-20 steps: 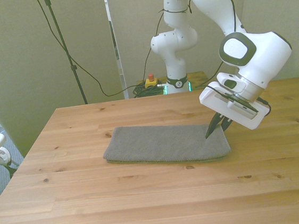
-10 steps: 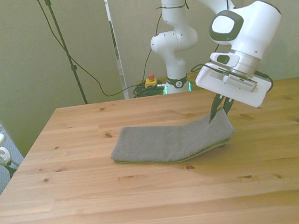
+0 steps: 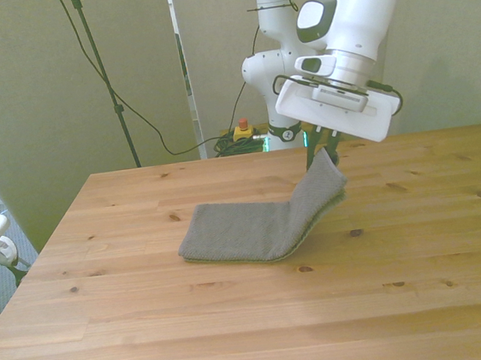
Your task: Fold the towel
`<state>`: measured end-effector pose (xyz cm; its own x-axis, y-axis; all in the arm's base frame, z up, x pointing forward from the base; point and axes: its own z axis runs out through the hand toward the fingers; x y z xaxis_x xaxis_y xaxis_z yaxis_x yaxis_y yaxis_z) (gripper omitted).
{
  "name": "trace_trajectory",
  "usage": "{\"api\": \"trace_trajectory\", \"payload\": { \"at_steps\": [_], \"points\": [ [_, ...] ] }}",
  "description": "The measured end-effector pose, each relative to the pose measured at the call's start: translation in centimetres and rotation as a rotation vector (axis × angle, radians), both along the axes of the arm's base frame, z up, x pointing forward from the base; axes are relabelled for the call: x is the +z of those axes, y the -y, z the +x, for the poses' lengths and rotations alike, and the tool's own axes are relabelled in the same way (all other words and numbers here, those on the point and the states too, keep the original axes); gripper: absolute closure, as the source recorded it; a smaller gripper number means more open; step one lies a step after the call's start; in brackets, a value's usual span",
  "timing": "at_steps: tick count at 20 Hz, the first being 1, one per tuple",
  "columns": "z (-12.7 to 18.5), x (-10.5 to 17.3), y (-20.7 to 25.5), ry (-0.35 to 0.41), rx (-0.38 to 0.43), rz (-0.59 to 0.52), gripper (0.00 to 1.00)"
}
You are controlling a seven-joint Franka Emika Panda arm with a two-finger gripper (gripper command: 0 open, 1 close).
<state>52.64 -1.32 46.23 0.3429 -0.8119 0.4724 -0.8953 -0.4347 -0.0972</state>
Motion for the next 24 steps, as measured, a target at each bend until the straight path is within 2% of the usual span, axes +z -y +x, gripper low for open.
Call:
{"api": "trace_trajectory", "payload": {
  "at_steps": [6, 14, 15, 19, 24],
  "points": [
    [-1.7, 1.1, 6.9, 0.024, -0.051, 0.037, 1.0],
    [-3.7, -1.3, 14.3, 0.019, -0.097, 0.102, 1.0],
    [-3.9, -1.7, 15.0, 0.017, -0.099, 0.103, 0.0],
    [-4.2, -2.9, 17.5, 0.029, -0.107, 0.105, 0.0],
    [-4.2, -4.2, 20.3, 0.048, -0.086, 0.159, 0.0]
  ]
}}
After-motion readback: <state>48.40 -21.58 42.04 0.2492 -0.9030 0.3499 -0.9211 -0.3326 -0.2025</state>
